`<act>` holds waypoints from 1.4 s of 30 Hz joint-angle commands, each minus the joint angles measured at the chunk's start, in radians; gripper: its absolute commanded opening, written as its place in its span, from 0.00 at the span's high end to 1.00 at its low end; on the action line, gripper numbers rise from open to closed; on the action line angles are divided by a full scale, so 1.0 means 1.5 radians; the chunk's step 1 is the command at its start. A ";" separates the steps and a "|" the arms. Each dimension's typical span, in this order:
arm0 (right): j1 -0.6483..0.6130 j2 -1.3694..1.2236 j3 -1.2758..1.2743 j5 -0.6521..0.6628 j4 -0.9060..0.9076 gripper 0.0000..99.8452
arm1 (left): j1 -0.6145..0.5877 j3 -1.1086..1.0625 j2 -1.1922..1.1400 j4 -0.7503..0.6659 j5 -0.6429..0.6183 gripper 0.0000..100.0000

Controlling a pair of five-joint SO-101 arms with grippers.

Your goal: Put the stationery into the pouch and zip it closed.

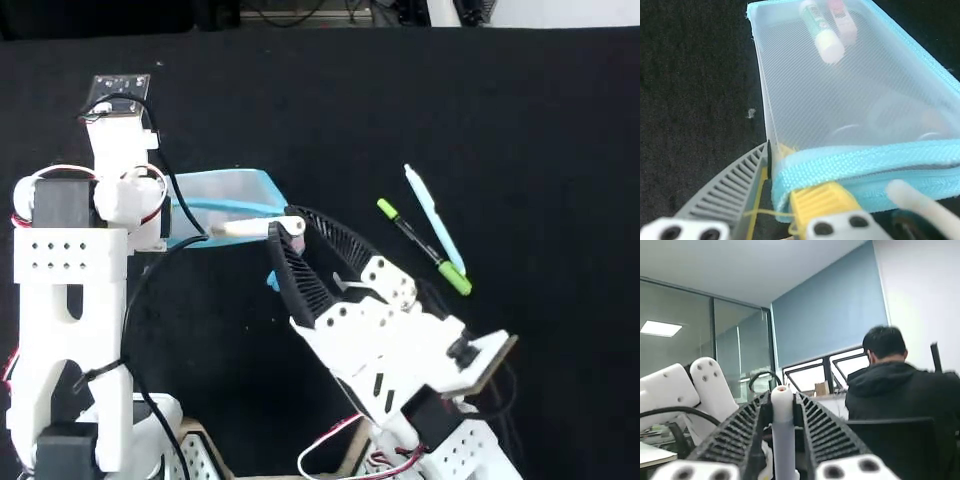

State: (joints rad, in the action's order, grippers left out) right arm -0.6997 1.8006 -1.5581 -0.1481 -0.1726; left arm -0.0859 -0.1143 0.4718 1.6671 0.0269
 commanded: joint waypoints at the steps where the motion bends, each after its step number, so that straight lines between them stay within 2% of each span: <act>1: -0.004 0.069 -0.003 0.076 -0.029 0.99 | 0.002 -0.005 -0.005 -0.002 -0.008 0.97; 4: -0.004 0.069 -0.003 0.105 -0.029 0.99 | 0.002 -0.005 -0.005 -0.002 -0.008 0.97; 12: -0.006 0.056 -0.009 0.103 -0.030 0.99 | 0.002 -0.005 -0.005 -0.002 -0.008 0.97; 17: -0.008 -0.060 0.043 0.102 -0.045 0.99 | 0.003 -0.005 -0.005 -0.002 -0.008 0.97; 24: -0.008 -0.214 0.060 0.101 -0.129 0.99 | 0.002 -0.005 -0.005 -0.002 -0.008 0.97; 33: -0.009 -0.227 0.037 0.101 -0.133 0.99 | 0.002 -0.005 -0.005 -0.002 -0.008 0.97; 42: -0.071 -0.230 0.002 0.105 -0.130 0.99 | 0.002 -0.005 -0.005 -0.001 -0.008 0.97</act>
State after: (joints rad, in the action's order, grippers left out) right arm -0.7748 1.4707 -1.5489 0.0008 -0.3460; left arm -0.0859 -0.1143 0.4718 1.6671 0.0269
